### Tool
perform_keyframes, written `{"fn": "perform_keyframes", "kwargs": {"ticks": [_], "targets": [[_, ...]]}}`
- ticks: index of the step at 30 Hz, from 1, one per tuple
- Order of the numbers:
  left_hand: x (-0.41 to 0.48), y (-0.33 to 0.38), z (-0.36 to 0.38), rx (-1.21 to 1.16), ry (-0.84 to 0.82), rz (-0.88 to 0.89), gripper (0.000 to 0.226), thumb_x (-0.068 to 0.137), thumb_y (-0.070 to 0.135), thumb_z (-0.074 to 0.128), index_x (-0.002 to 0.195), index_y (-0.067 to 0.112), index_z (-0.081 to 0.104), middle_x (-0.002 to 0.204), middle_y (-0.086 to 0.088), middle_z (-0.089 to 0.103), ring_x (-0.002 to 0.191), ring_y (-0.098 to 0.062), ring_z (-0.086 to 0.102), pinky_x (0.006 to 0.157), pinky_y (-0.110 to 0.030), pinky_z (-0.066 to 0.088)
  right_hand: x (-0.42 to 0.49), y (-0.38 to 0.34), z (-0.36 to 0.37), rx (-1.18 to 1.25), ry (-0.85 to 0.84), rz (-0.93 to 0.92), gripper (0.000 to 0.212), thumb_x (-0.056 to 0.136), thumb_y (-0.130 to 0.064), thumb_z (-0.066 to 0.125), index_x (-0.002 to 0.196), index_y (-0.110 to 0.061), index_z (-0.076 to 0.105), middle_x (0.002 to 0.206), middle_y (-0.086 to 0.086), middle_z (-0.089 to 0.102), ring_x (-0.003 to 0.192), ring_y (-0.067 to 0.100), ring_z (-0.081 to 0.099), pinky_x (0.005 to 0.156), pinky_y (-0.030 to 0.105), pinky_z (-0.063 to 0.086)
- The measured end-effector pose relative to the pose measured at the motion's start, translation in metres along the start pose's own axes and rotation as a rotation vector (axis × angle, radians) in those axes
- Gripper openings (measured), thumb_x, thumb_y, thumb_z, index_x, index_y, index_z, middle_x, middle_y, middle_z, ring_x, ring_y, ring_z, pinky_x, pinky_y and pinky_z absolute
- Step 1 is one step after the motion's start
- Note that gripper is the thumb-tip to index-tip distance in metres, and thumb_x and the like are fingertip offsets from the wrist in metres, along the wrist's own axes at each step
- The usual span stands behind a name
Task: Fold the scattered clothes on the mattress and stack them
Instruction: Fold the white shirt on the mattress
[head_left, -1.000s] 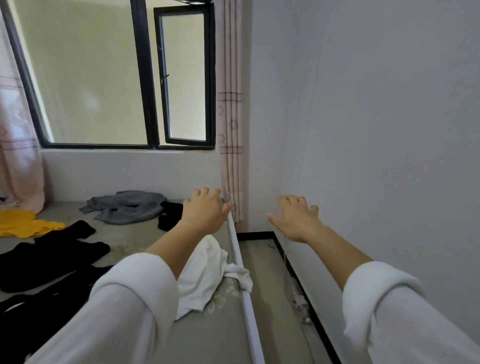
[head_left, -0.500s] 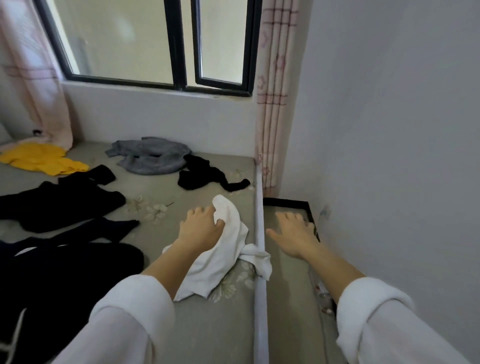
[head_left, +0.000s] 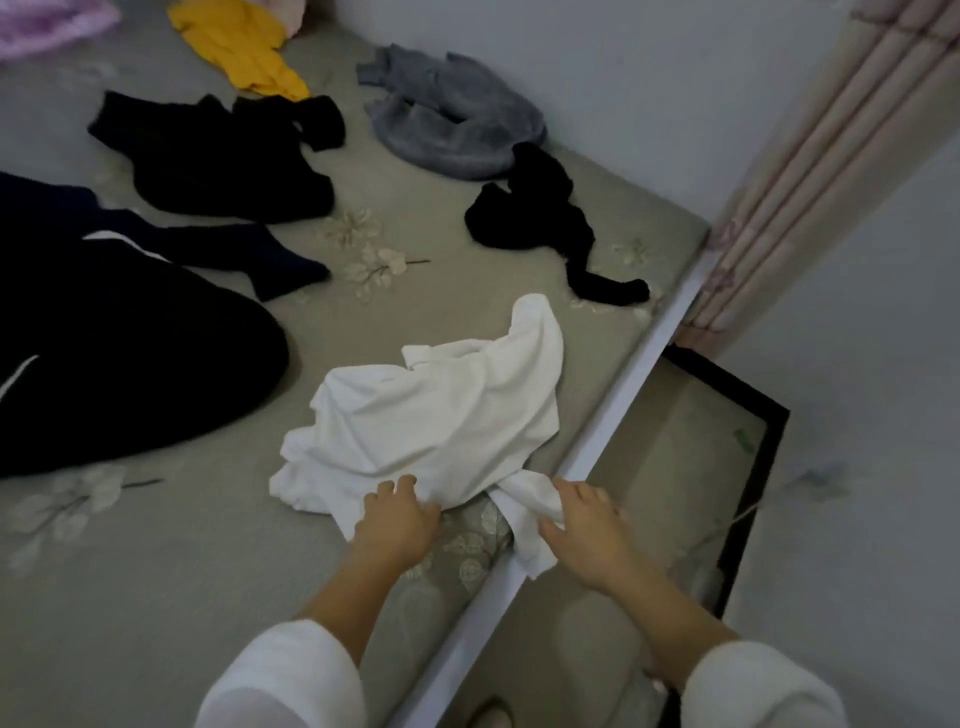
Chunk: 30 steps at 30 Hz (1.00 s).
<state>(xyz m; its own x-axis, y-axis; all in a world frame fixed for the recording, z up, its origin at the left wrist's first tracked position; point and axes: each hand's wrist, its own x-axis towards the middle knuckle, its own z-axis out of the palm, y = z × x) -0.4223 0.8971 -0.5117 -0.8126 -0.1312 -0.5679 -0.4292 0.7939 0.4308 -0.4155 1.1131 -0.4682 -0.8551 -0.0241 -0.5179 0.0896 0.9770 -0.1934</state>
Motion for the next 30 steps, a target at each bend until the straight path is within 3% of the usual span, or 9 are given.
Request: {"fn": "perform_keyframes", "kwargs": {"ticks": [10, 14, 16, 18, 20, 22, 25, 27, 30], "targets": [[0.041, -0.075, 0.022, -0.384, 0.127, -0.377, 0.058, 0.095, 0.026, 0.050, 0.141, 0.001, 0.027, 0.141, -0.023, 0.038, 0.127, -0.036, 0.039, 0.101, -0.040, 0.035, 0.092, -0.028, 0.020, -0.069, -0.024, -0.214, 0.059, 0.098, -0.039, 0.041, 0.149, -0.020, 0.019, 0.151, 0.000, 0.029, 0.137, 0.020, 0.027, 0.108, 0.040, 0.026], [0.069, -0.085, 0.015, -0.776, 0.200, -0.414, 0.071, 0.093, 0.029, 0.058, 0.147, 0.003, 0.021, 0.150, -0.014, 0.033, 0.134, -0.032, 0.036, 0.106, -0.039, 0.032, 0.132, -0.059, 0.016, -0.090, 0.067, -0.290, 0.080, 0.091, -0.026, 0.054, 0.152, -0.021, 0.002, 0.160, 0.000, 0.004, 0.146, 0.019, 0.008, 0.113, 0.040, 0.019], [0.080, -0.082, 0.008, -0.958, 0.184, -0.458, 0.067, 0.090, 0.030, 0.063, 0.144, 0.005, 0.031, 0.142, -0.010, 0.043, 0.126, -0.031, 0.044, 0.103, -0.042, 0.041, 0.153, -0.068, 0.014, -0.142, 0.085, -0.277, 0.091, 0.087, -0.021, 0.060, 0.152, -0.026, -0.005, 0.160, -0.002, -0.011, 0.147, 0.019, -0.008, 0.115, 0.044, 0.013], [0.086, -0.081, -0.001, -0.993, 0.118, -0.454, 0.040, 0.090, 0.020, 0.062, 0.126, 0.006, 0.051, 0.121, -0.009, 0.057, 0.108, -0.027, 0.054, 0.087, -0.036, 0.049, 0.174, -0.074, 0.014, -0.153, 0.058, -0.210, 0.083, 0.088, -0.025, 0.061, 0.150, -0.031, 0.007, 0.159, -0.003, -0.016, 0.146, 0.021, -0.017, 0.115, 0.048, 0.007], [0.086, -0.086, -0.015, -0.950, 0.111, -0.408, 0.011, 0.085, 0.014, 0.060, 0.092, 0.005, 0.062, 0.091, -0.007, 0.061, 0.087, -0.023, 0.054, 0.067, -0.028, 0.043, 0.189, -0.079, 0.014, -0.107, 0.070, -0.160, 0.046, 0.092, -0.030, 0.056, 0.135, -0.034, 0.039, 0.160, -0.001, 0.001, 0.147, 0.022, -0.011, 0.114, 0.049, 0.007], [0.083, -0.101, -0.029, -0.925, 0.199, -0.380, 0.018, 0.074, 0.021, 0.063, 0.076, 0.003, 0.061, 0.075, -0.006, 0.056, 0.073, -0.020, 0.050, 0.061, -0.028, 0.036, 0.192, -0.086, 0.014, -0.028, 0.118, -0.175, 0.010, 0.096, -0.025, 0.050, 0.105, -0.027, 0.053, 0.144, 0.002, 0.040, 0.144, 0.023, 0.018, 0.110, 0.047, 0.016], [0.070, -0.128, -0.048, -0.907, 0.331, -0.457, 0.015, 0.075, 0.014, 0.065, 0.069, 0.003, 0.057, 0.066, -0.008, 0.050, 0.061, -0.018, 0.044, 0.056, -0.028, 0.031, 0.166, -0.099, 0.016, 0.035, 0.056, -0.361, 0.008, 0.098, -0.022, 0.046, 0.099, -0.023, 0.054, 0.096, -0.004, 0.061, 0.105, 0.021, 0.057, 0.089, 0.034, 0.030], [0.061, -0.147, -0.052, -0.769, 0.304, -0.561, 0.021, 0.065, 0.022, 0.067, 0.066, 0.003, 0.057, 0.063, -0.009, 0.052, 0.059, -0.020, 0.046, 0.055, -0.029, 0.031, 0.137, -0.106, 0.022, -0.008, -0.081, -0.522, 0.013, 0.097, -0.026, 0.049, 0.105, -0.022, 0.058, 0.096, -0.003, 0.067, 0.093, 0.021, 0.060, 0.084, 0.030, 0.035], [0.047, -0.169, -0.042, -0.507, 0.073, -0.719, 0.038, 0.064, 0.022, 0.071, 0.091, -0.004, 0.062, 0.085, -0.018, 0.061, 0.076, -0.031, 0.056, 0.063, -0.033, 0.039, 0.101, -0.105, 0.031, 0.101, -0.520, -0.550, 0.006, 0.093, -0.028, 0.055, 0.093, -0.033, 0.059, 0.103, -0.004, 0.064, 0.095, 0.016, 0.058, 0.083, 0.024, 0.042]]}}
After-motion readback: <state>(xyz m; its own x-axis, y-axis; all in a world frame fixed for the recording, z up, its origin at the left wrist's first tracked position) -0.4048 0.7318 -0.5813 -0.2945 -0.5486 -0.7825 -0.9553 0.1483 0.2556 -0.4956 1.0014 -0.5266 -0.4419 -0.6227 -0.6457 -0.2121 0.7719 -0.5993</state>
